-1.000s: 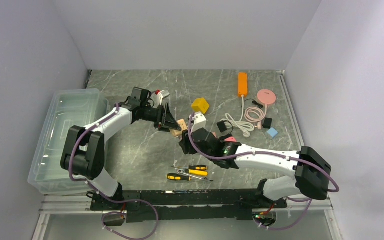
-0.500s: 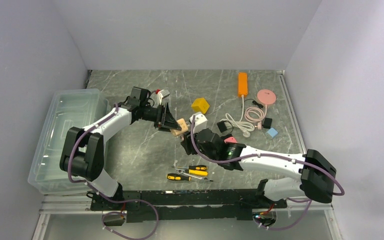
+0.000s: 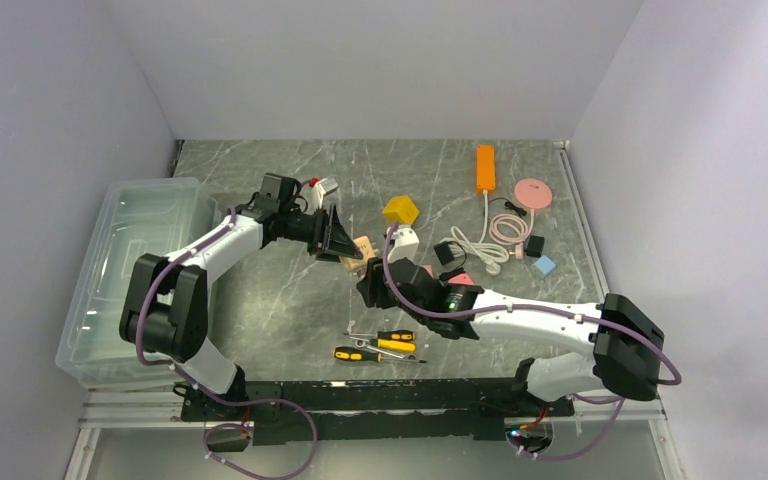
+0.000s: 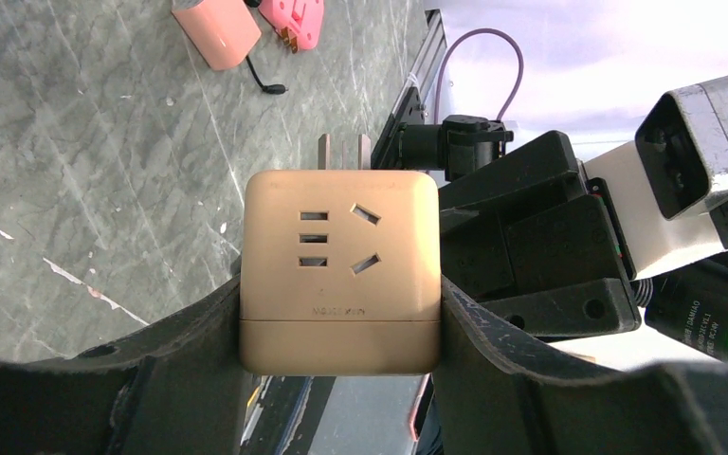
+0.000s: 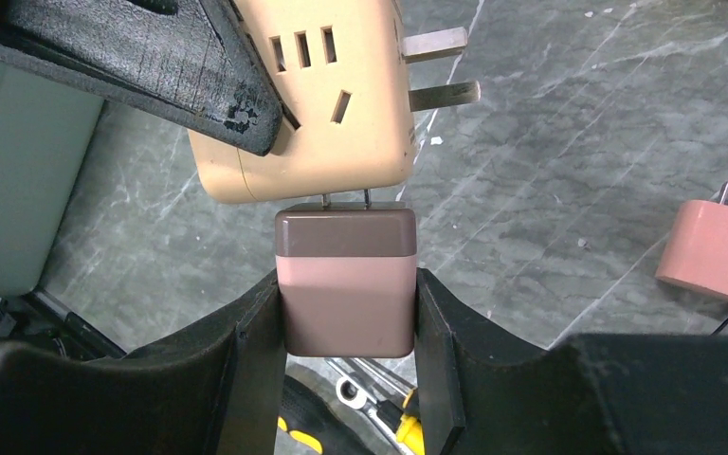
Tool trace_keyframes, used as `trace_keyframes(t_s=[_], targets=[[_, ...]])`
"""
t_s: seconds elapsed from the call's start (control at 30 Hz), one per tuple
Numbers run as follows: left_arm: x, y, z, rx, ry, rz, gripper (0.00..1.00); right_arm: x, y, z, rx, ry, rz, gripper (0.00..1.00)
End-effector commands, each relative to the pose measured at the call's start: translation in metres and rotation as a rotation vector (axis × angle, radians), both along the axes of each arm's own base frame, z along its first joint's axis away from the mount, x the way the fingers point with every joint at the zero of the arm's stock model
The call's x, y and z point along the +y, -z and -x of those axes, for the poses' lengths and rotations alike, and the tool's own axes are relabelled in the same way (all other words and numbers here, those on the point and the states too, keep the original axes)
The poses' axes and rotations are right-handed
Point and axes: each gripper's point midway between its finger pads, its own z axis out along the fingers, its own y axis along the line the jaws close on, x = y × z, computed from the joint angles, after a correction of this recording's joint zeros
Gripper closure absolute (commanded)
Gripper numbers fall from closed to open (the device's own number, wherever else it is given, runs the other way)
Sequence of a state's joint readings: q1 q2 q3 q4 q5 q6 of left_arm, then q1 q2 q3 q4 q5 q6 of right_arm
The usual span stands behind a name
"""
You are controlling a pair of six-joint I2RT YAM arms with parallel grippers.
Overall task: Pull the plug off the socket
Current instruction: Remove the plug from the socket, then place the plug at the center of the board, then place the socket at the center of the board.
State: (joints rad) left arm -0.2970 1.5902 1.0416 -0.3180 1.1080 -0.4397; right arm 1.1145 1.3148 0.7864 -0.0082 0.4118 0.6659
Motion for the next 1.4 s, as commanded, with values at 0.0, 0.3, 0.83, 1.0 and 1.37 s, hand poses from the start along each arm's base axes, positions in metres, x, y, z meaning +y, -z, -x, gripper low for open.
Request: trace_keyframes(t_s=[0.0,0.3,0.83,1.0,1.37], targets=[[0.013,-0.009,-0.031,-0.208,-0.071,-0.019,1.00,0.002,-0.026,-0.007,-0.030,0.041,-0.058,1.00],[0.014,-0.010,-0.032,-0.208,-0.070,-0.015,1.00,0.011,-0.045,0.009,-0.209,-0.213,-0.043,1.00],[0.021,-0.012,-0.038,-0.262,-0.123,-0.066,1.00,-0.026,-0.051,-0.015,-0.195,0.007,0.016,1.00],[0.029,-0.014,-0.042,-0.322,-0.173,-0.124,1.00,-0.073,-0.035,-0.038,-0.105,0.134,0.076,1.00],[0.008,0.002,-0.054,-0.302,-0.176,-0.190,1.00,-0.157,0.042,-0.056,0.197,0.350,0.137,1.00]])
